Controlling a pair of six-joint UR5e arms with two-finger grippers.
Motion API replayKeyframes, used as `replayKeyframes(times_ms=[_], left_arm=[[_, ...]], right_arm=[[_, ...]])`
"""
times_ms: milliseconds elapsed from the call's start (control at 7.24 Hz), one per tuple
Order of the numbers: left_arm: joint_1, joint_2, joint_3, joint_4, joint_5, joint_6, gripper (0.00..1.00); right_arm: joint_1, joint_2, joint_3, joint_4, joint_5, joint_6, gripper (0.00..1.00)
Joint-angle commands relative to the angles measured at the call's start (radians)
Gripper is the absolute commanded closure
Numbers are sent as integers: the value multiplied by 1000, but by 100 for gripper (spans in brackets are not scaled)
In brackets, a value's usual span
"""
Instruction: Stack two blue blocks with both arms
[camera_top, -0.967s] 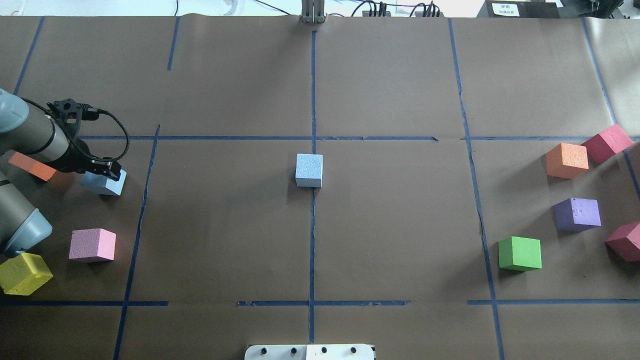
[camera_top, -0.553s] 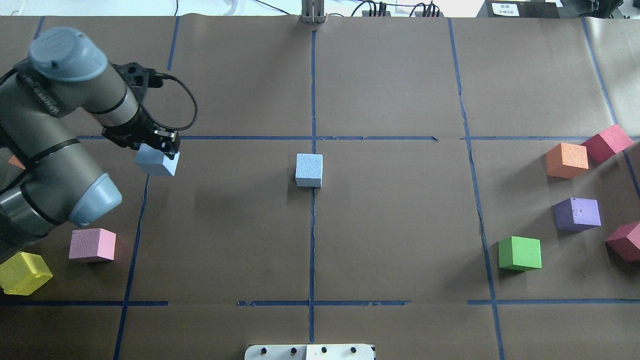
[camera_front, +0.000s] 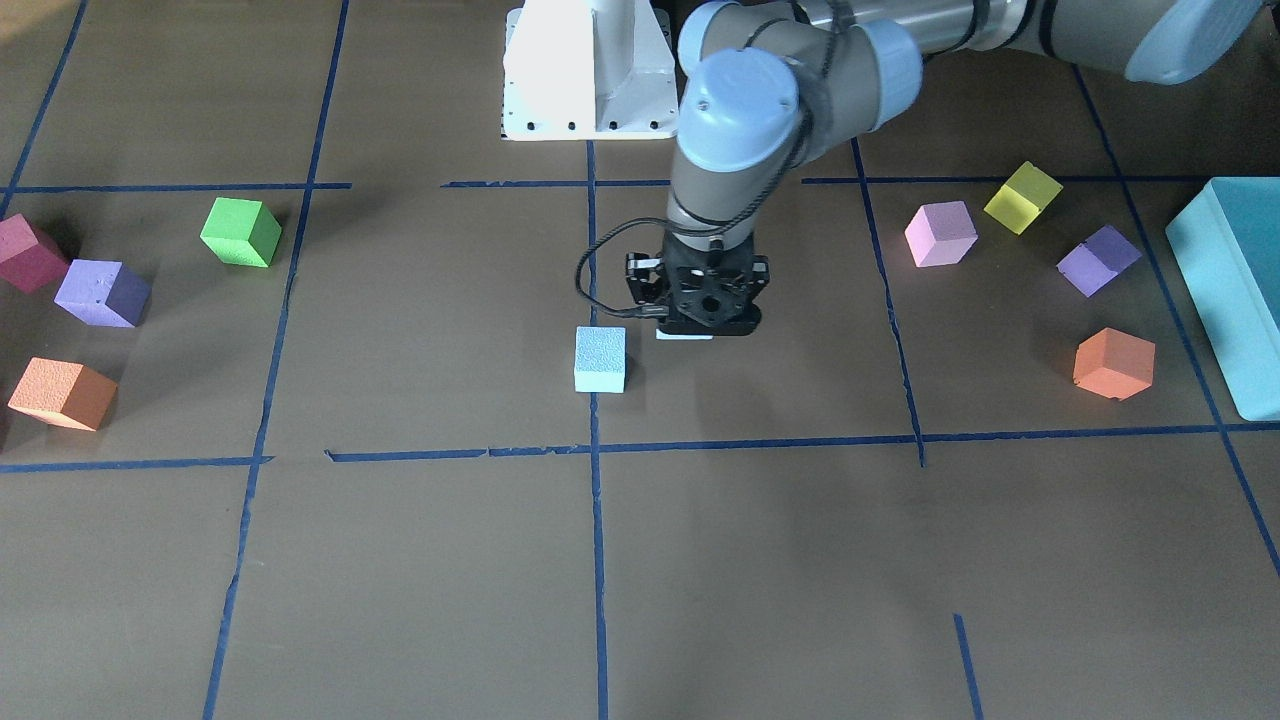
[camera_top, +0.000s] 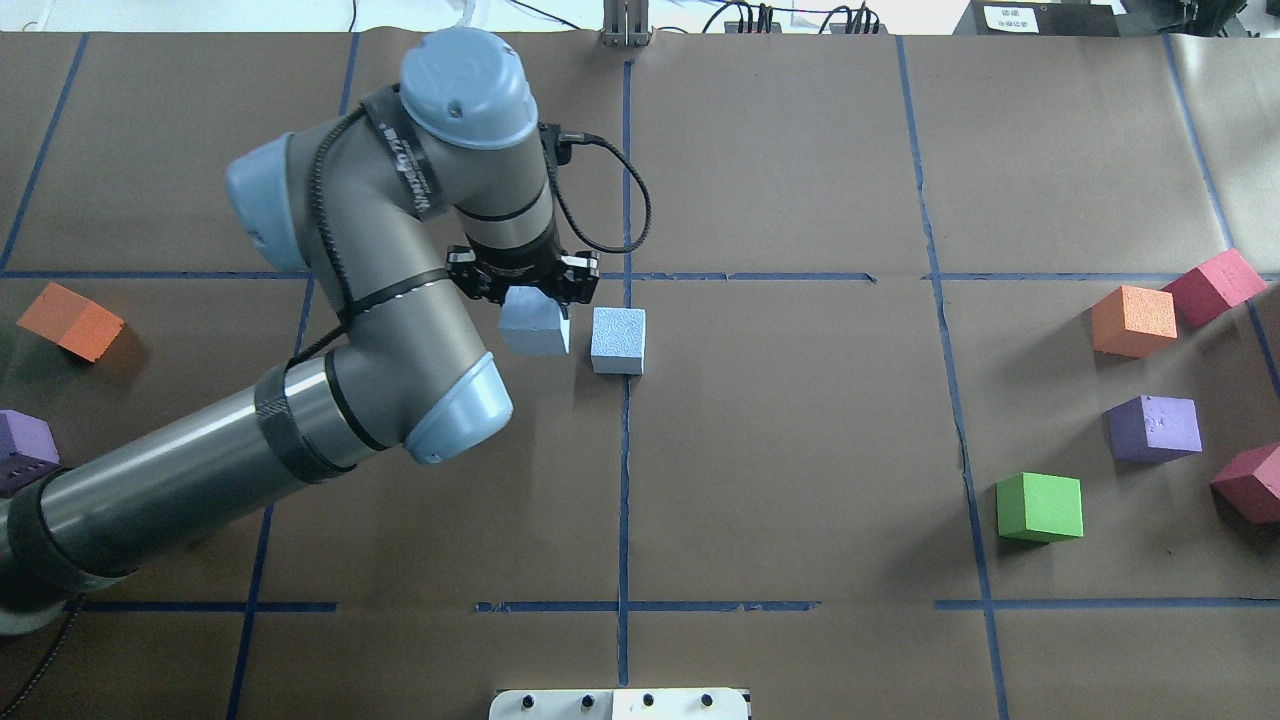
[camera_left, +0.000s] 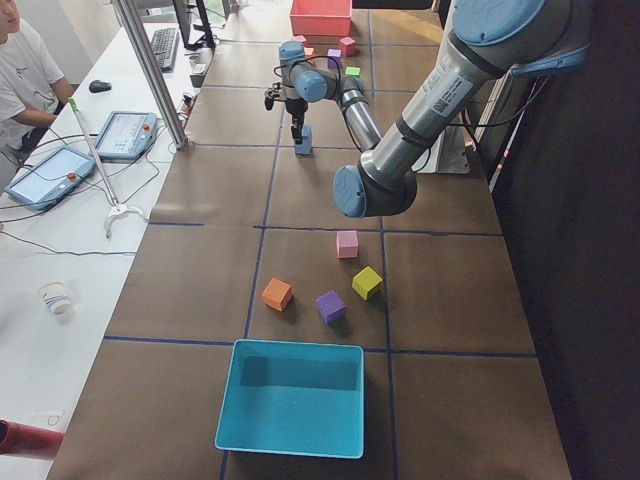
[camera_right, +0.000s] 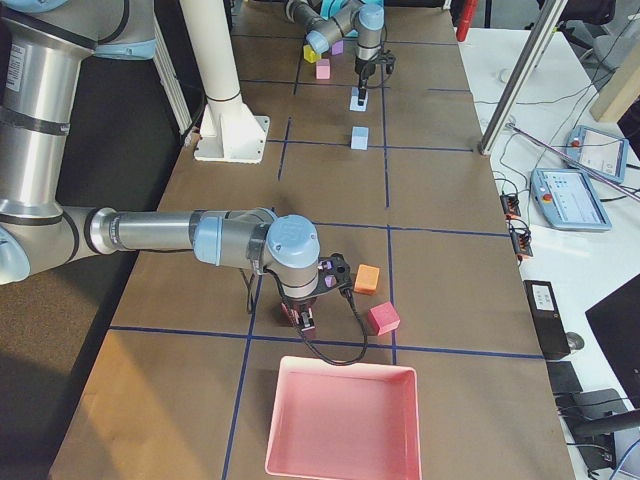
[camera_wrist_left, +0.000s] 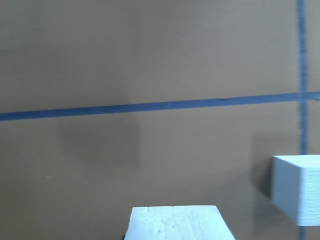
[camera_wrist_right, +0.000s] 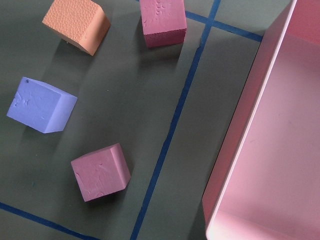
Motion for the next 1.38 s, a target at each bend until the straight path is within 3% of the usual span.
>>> replayKeyframes(times_ms=[0, 691, 1106, 1244], left_arm=[[36, -66, 82, -23, 32, -21, 87], [41, -135, 209, -84, 30, -18, 80], [41, -137, 242, -118, 30, -19, 59], [39, -137, 245, -118, 30, -20, 40]], right_arm=[[0, 0, 0, 0, 0, 1, 0], [0, 2, -3, 0, 0, 2, 0], [0, 2, -3, 2, -2, 2, 0], [0, 2, -3, 2, -2, 1, 0]])
